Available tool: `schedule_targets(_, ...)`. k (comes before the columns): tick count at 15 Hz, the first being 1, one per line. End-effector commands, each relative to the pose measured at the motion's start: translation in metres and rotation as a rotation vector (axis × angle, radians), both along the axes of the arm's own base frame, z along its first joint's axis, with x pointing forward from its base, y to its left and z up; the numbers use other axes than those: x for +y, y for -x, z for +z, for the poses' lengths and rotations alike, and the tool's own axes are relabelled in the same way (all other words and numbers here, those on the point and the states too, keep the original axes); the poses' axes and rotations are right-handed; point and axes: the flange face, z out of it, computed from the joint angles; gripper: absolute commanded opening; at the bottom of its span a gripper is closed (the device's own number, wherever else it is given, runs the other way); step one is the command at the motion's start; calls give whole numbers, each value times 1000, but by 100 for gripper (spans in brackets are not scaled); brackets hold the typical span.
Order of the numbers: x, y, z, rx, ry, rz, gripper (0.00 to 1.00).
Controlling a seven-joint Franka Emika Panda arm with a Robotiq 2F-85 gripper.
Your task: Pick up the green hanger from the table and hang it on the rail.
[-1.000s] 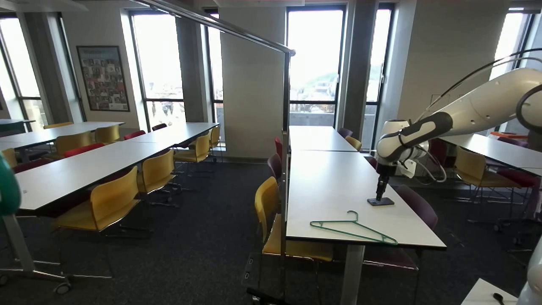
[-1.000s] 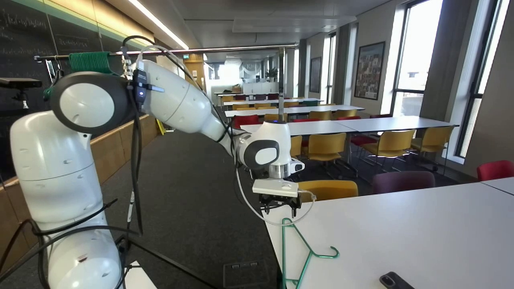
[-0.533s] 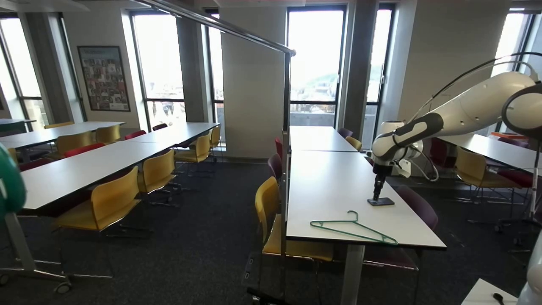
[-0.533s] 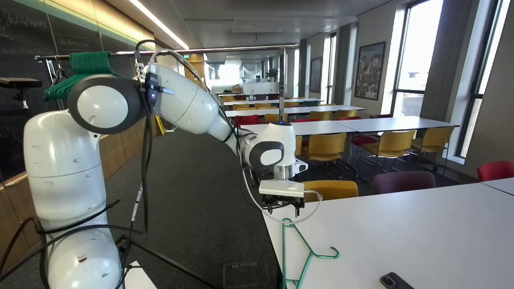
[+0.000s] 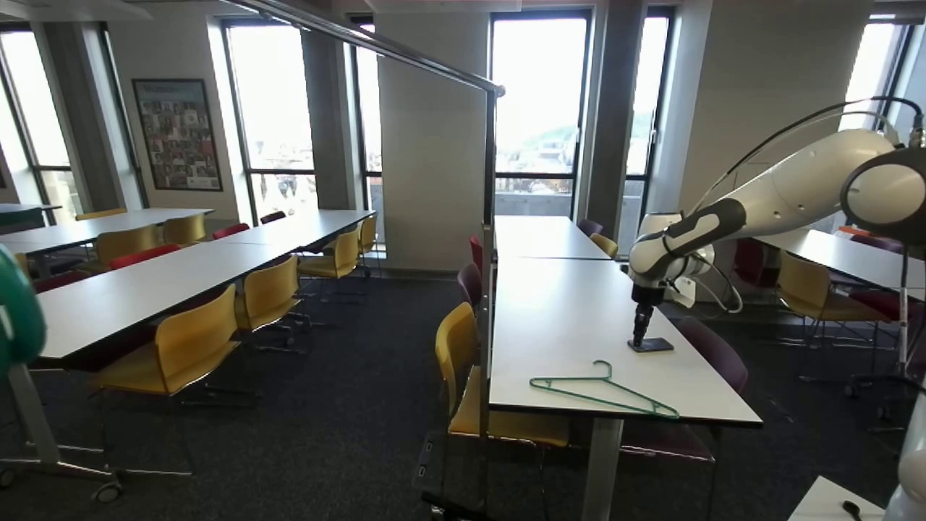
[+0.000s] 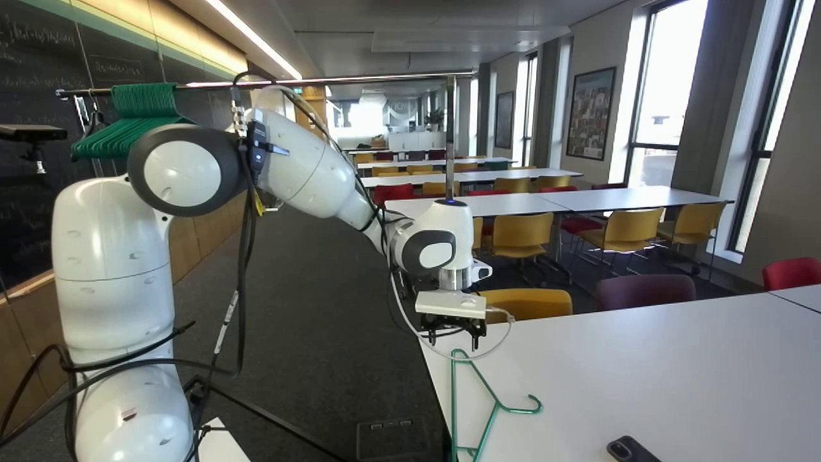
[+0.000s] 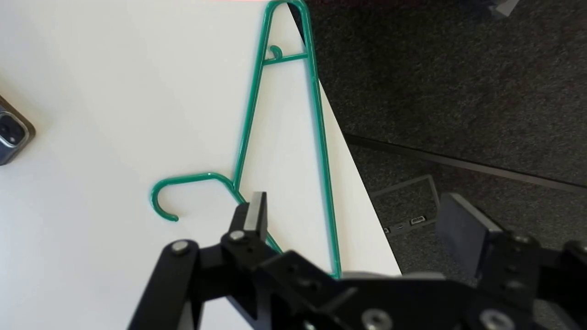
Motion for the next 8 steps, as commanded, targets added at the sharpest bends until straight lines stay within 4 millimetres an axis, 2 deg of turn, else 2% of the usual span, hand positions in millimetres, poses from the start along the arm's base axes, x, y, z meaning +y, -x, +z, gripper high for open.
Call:
schedule_targets(1, -3, -36, -50, 78, 21, -20, 100)
schedule_targets(4, 1, -53, -94, 131, -1, 15, 100)
schedule_targets(8, 10, -67, -119, 145, 30, 74, 100)
